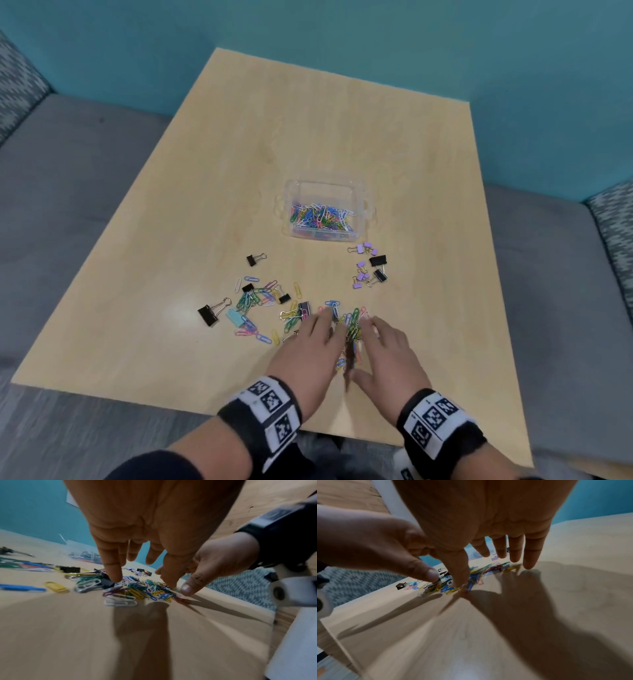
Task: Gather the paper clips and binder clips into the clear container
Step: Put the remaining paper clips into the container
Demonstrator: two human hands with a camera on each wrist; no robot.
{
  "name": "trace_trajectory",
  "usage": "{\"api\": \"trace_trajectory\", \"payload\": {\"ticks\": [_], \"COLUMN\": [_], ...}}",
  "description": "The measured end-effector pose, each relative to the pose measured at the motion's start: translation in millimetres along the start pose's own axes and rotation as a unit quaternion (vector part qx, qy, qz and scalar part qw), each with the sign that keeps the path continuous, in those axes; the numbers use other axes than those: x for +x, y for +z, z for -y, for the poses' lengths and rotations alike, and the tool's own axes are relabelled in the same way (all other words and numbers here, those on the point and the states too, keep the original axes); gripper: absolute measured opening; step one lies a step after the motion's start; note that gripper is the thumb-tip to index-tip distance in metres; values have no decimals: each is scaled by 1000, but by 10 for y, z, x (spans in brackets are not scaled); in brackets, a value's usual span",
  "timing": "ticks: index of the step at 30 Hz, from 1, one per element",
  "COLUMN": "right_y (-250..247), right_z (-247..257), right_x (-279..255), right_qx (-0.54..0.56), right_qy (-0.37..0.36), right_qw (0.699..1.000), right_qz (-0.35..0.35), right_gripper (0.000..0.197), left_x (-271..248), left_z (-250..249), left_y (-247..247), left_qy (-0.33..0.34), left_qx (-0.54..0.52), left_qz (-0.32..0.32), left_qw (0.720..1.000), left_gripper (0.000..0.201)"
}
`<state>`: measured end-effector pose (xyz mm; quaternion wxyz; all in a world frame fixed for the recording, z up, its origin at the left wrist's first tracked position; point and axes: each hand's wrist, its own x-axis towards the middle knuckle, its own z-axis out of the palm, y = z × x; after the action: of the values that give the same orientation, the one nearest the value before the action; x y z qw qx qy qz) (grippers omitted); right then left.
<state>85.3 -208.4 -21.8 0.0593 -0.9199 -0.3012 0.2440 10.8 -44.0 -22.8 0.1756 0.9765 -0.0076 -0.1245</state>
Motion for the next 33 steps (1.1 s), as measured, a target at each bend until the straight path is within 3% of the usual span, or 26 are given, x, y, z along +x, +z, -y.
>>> {"api": "trace_trajectory", "payload": {"ticks": [4, 12, 22, 29, 33], "right_y": [-44, -85, -134, -253, -336], "right_z": [138, 197, 231, 212, 194], "right_x": [152, 278, 375, 491, 579], "right_qx": [-14, -154, -218, -233, -230], "right_qy": [7, -68, -128, -147, -145], "right_qw": [1000, 985, 966, 961, 961], "right_qz": [-11, -40, -56, -2, 47], "right_gripper": [85, 51, 46, 32, 38], "left_x": [290, 387, 375, 425, 479], "left_z": [-41, 115, 147, 179, 200], "left_y": [-16, -32, -205, -257, -285], "left_qy": [-25, -5, -20, -39, -33], "left_qx": [33, 69, 46, 27, 32], "left_qz": [14, 58, 67, 67, 68], "left_qw": [999, 996, 996, 997, 997], "left_gripper": [92, 45, 32, 33, 34]}}
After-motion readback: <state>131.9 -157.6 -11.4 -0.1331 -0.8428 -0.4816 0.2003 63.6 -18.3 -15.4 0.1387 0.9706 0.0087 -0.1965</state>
